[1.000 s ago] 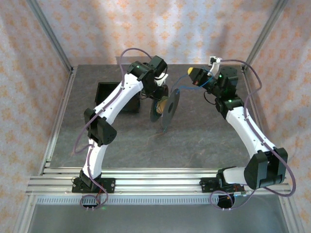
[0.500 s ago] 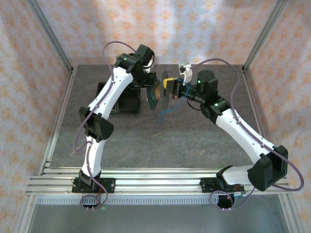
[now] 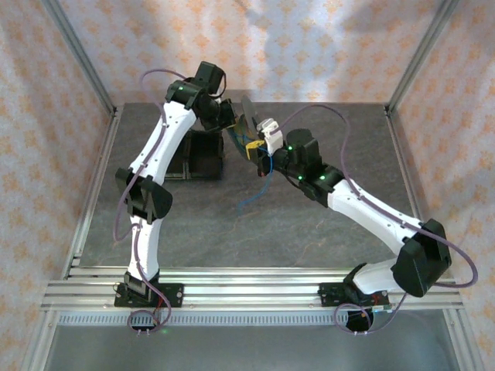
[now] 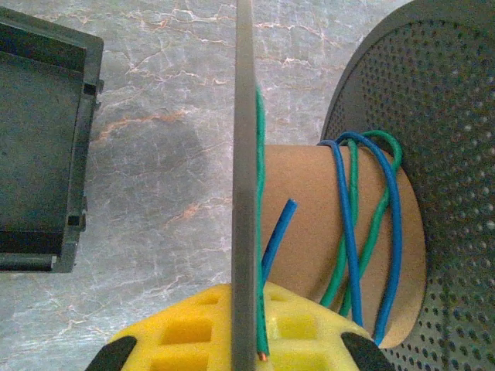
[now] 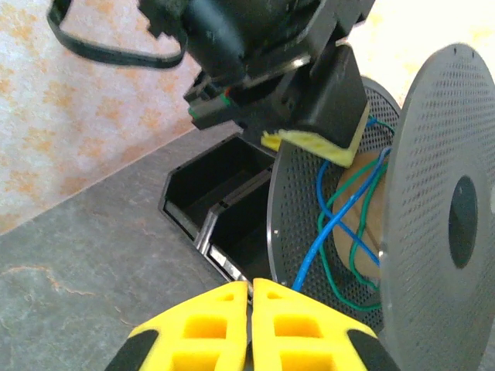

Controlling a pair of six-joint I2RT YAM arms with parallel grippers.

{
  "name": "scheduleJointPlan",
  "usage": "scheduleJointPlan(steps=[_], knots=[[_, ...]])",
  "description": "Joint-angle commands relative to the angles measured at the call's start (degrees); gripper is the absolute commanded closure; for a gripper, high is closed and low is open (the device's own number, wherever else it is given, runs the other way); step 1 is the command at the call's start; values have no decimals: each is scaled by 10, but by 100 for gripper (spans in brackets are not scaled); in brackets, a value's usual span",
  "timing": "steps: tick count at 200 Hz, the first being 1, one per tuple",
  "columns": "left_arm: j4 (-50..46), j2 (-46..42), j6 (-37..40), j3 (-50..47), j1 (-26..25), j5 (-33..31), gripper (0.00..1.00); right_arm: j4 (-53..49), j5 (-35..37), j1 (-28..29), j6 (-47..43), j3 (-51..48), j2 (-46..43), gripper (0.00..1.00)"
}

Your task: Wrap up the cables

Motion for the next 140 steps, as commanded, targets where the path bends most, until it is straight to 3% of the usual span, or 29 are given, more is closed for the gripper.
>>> scheduleJointPlan(steps=[1, 30, 61, 101, 140], knots=[[130, -30, -58, 21, 37, -31, 100, 7, -22, 21, -21, -24, 0, 100], [136, -36, -43, 37, 55, 14, 100, 9, -5, 21, -35, -44, 13, 100], [116, -30, -26, 85, 66, 60, 100, 11, -7, 23, -36, -46, 18, 93], [85, -61, 48, 67, 48, 3, 100, -9, -32, 22, -14, -4, 18, 61], [193, -155, 80, -83, 34, -39, 100, -24, -9, 21, -13, -3, 39, 54]])
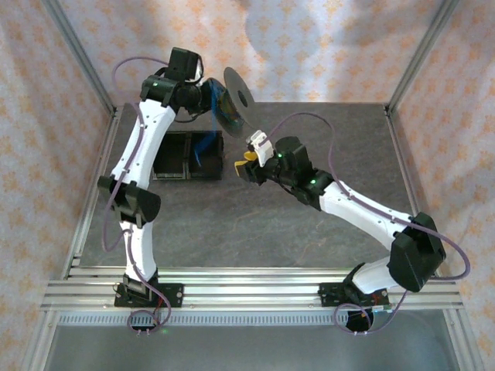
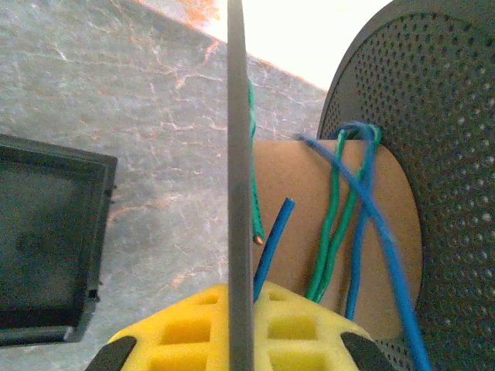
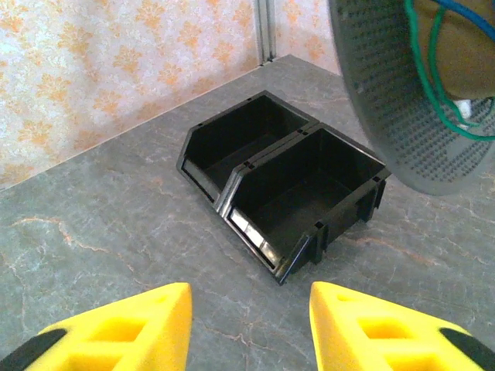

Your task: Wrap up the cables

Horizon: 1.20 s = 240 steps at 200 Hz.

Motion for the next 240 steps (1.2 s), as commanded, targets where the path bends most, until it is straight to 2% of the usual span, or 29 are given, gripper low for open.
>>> scheduleJointPlan(steps=[1, 16, 55, 87, 136, 161, 206, 240], knots=[[112, -80, 37, -52, -10, -36, 100, -20, 8, -1, 6, 10, 13, 53], [137, -100, 56, -80, -10, -48, 100, -24, 32, -5, 16, 1, 18, 51], [187, -152, 114, -136, -30, -121, 100, 6, 30, -36, 97, -57, -13, 47], [313, -222, 168, -260, -54, -182, 100, -8, 18, -59, 161, -77, -63, 42], [461, -295, 227, -411, -88, -241, 100, -98, 5, -104, 233, -8, -109, 39], [518, -322, 248, -470, -104, -260, 100, -134, -4, -141, 307, 53, -112, 38], [610, -354, 317, -550, -142, -319, 100, -158, -164, -222, 499, 162, -72, 35], [633, -360, 332, -572, -149, -338, 100, -13, -295, -237, 703, 169, -50, 36]])
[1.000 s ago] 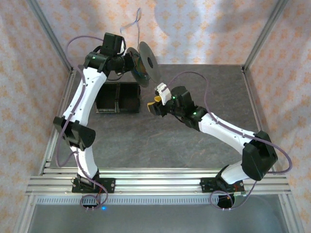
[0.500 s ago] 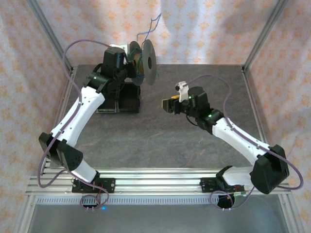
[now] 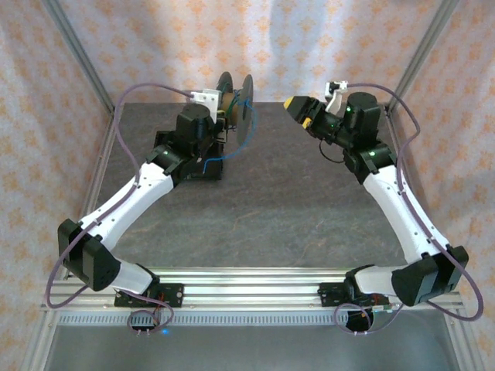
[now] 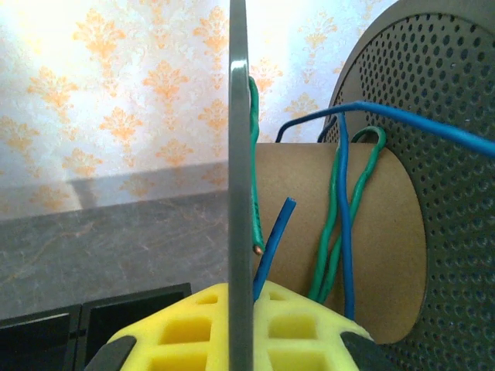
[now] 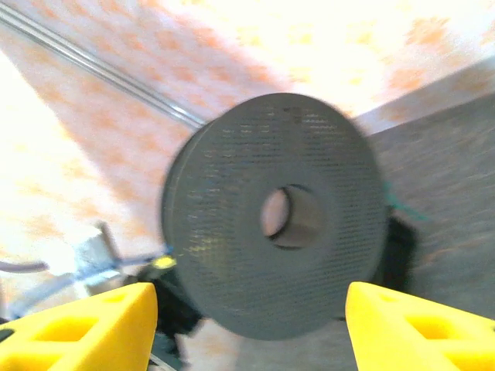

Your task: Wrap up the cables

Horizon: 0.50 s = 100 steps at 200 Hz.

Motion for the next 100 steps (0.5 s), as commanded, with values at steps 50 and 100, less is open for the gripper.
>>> scheduleJointPlan(steps=[50, 100], knots=[[122, -32, 29, -4, -9, -64, 100, 140, -92, 62, 128, -66, -62, 36], [125, -29, 32, -3, -12, -83, 100, 228, 9, 149, 68, -169, -120, 30]])
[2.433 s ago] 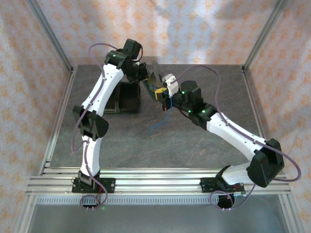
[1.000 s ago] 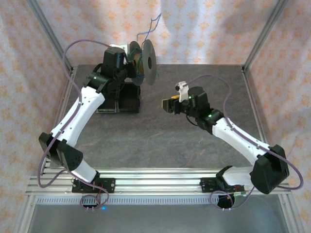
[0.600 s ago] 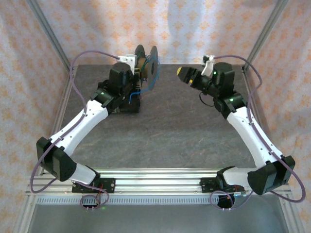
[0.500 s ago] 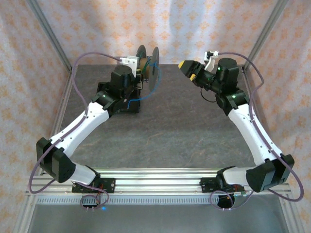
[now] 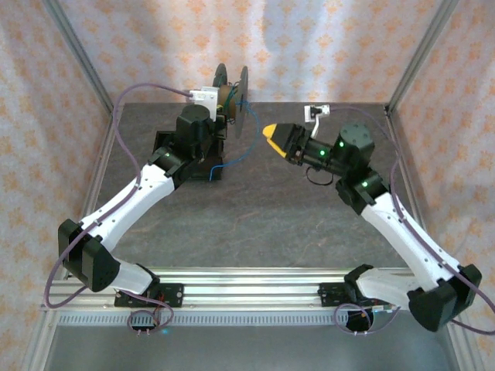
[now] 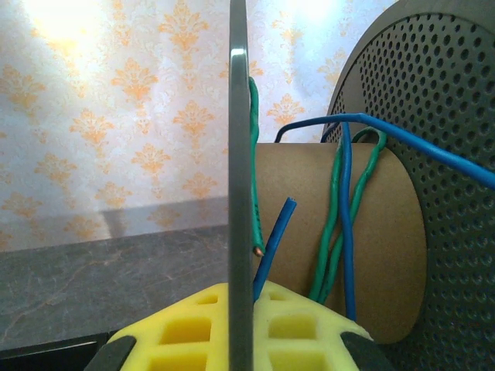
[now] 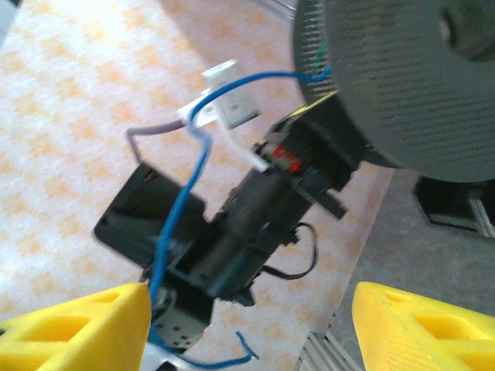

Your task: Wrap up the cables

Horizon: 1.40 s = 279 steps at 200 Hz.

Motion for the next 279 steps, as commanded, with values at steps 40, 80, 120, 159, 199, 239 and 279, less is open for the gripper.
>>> scheduleJointPlan(steps=[40, 80, 120, 159, 199, 239, 279], knots=[[64, -26, 4, 9, -4, -37, 100, 95, 124, 100, -119, -41, 9, 31], [61, -24, -2, 11, -4, -44, 100, 197, 171, 160, -143, -83, 27, 34], [56, -19, -9, 15, -5, -45, 100, 222, 201, 192, -168, -84, 46, 49], [56, -18, -18, 15, -4, -46, 100, 221, 197, 193, -172, -79, 48, 64], [26, -8, -37, 38, -4, -44, 100, 198, 185, 194, -176, -73, 62, 100], [-100, 36, -92, 152, 15, -19, 100, 118, 189, 201, -236, -87, 54, 100], [-260, 94, -174, 301, 70, 65, 100, -30, 156, 207, -341, -100, 54, 100]])
